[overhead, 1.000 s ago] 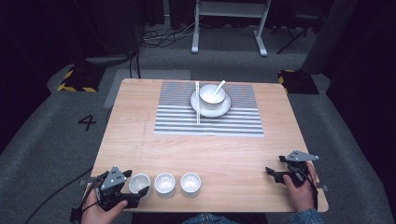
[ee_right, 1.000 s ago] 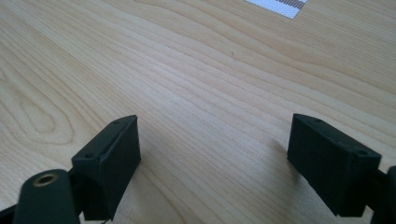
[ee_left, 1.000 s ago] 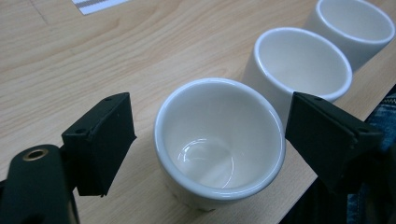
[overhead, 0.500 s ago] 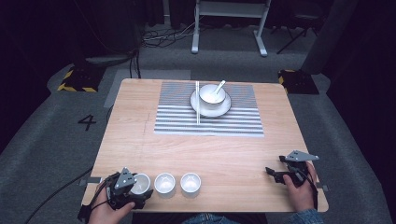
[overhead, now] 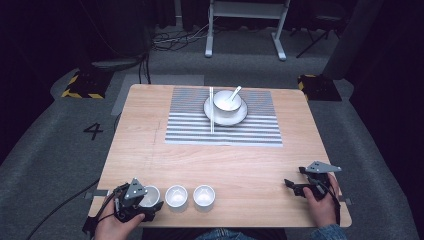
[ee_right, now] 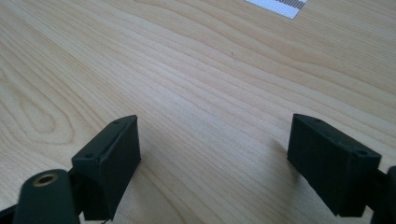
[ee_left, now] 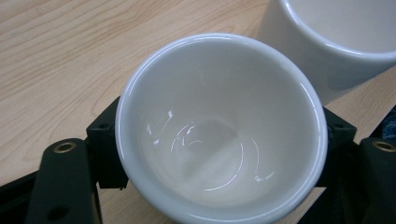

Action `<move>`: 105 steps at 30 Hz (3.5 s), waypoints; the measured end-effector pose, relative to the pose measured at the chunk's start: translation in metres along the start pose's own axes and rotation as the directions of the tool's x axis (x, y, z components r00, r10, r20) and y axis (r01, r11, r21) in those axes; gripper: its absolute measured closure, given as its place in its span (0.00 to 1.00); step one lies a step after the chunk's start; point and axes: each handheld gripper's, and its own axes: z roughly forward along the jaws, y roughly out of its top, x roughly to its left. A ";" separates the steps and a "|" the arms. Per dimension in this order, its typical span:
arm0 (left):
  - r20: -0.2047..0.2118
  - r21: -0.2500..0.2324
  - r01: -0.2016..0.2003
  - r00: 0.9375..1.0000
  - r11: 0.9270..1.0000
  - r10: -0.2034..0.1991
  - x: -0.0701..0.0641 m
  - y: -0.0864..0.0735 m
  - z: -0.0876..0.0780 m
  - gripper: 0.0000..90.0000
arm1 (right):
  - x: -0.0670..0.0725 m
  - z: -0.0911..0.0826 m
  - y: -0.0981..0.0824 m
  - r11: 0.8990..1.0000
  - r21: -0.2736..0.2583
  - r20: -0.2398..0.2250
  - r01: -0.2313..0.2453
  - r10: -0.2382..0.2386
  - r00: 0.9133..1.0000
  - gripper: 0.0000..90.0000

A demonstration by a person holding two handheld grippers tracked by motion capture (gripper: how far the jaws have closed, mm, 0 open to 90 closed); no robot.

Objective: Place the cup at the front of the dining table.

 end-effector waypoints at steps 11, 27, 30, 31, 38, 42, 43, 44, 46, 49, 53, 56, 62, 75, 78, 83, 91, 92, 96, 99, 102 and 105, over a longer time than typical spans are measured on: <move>-0.015 -0.004 0.013 1.000 1.000 -0.013 0.008 0.012 -0.007 0.29 | 0.000 0.000 0.000 1.000 0.000 0.000 0.000 0.000 1.000 0.19; -0.019 -0.066 -0.002 1.000 0.998 0.001 0.028 0.050 -0.015 0.29 | 0.000 0.000 0.000 1.000 -0.001 -0.001 0.001 -0.001 1.000 0.19; -0.020 -0.070 -0.017 1.000 0.997 0.016 0.033 0.059 -0.015 0.29 | 0.000 0.000 0.000 1.000 -0.001 -0.001 0.001 -0.001 1.000 0.19; -0.022 -0.070 -0.020 1.000 0.997 0.019 0.034 0.061 -0.014 0.29 | 0.000 0.000 0.000 1.000 0.000 -0.001 -0.001 0.001 1.000 0.19; -0.020 -0.079 -0.030 0.999 0.996 0.028 0.040 0.077 -0.011 0.29 | 0.000 0.000 0.000 1.000 0.000 -0.001 -0.001 0.001 1.000 0.19; -0.014 -0.087 -0.032 0.999 0.996 0.031 0.045 0.087 -0.007 0.29 | 0.000 0.000 0.000 1.000 -0.001 -0.002 0.000 0.000 1.000 0.19; -0.013 -0.085 -0.032 0.999 0.996 0.031 0.046 0.091 -0.006 0.29 | 0.000 0.000 0.000 1.000 0.000 -0.002 -0.001 0.001 1.000 0.19; -0.015 -0.088 -0.033 0.999 0.996 0.032 0.047 0.094 -0.005 0.29 | 0.000 0.000 0.000 1.000 0.000 -0.001 -0.001 0.001 1.000 0.19; -0.020 -0.088 -0.039 0.999 0.995 0.037 0.049 0.101 -0.003 0.29 | 0.000 0.000 0.000 1.000 0.000 -0.002 -0.001 0.001 1.000 0.19; -0.021 -0.093 -0.039 0.999 0.995 0.037 0.052 0.106 -0.002 0.29 | 0.000 0.000 0.000 1.000 -0.001 -0.002 0.000 0.000 1.000 0.19; -0.031 -0.110 -0.037 0.999 0.993 0.034 0.056 0.119 0.001 0.29 | 0.000 0.000 0.000 1.000 0.000 -0.002 -0.001 0.001 1.000 0.19; -0.029 -0.117 -0.039 0.999 0.992 0.036 0.058 0.125 0.003 0.29 | 0.000 0.000 0.000 1.000 -0.001 -0.001 0.000 0.000 1.000 0.19; -0.040 -0.128 -0.048 0.998 0.991 0.043 0.064 0.147 0.013 0.29 | 0.000 0.000 0.000 1.000 -0.001 -0.001 0.000 0.000 1.000 0.19; -0.035 -0.174 -0.060 0.998 0.983 0.055 0.075 0.188 0.042 0.29 | 0.000 0.000 0.000 1.000 0.000 -0.001 -0.001 0.001 1.000 0.19; -0.024 -0.178 -0.057 0.998 0.982 0.054 0.079 0.197 0.051 0.29 | 0.000 0.000 0.000 1.000 -0.001 -0.001 0.000 0.000 1.000 0.19; -0.033 -0.186 -0.033 0.999 0.982 0.027 0.089 0.207 0.070 0.29 | 0.000 0.000 0.000 1.000 0.000 -0.001 -0.001 0.001 1.000 0.19; -0.027 -0.192 -0.002 1.000 0.981 -0.003 0.099 0.220 0.096 0.29 | 0.000 0.000 0.000 1.000 -0.001 -0.001 0.000 0.000 1.000 0.19; -0.028 -0.193 0.000 1.000 0.981 -0.006 0.100 0.221 0.099 0.29 | 0.000 0.000 0.000 1.000 0.000 -0.001 -0.001 0.001 1.000 0.19; -0.036 -0.195 0.015 0.999 0.981 -0.022 0.102 0.226 0.112 0.29 | 0.000 0.000 0.000 1.000 0.000 -0.001 -0.001 0.001 1.000 0.19; -0.025 -0.210 0.033 0.999 0.977 -0.039 0.104 0.228 0.123 0.29 | 0.000 0.000 0.000 1.000 -0.001 -0.001 0.001 -0.001 1.000 0.19; -0.026 -0.196 0.037 0.999 0.980 -0.043 0.107 0.230 0.133 0.29 | 0.000 0.000 0.000 1.000 0.000 -0.001 -0.001 0.001 1.000 0.19; -0.055 -0.175 0.018 0.998 0.984 -0.028 0.106 0.233 0.143 0.29 | 0.000 0.000 0.000 1.000 0.000 -0.001 -0.001 0.001 1.000 0.19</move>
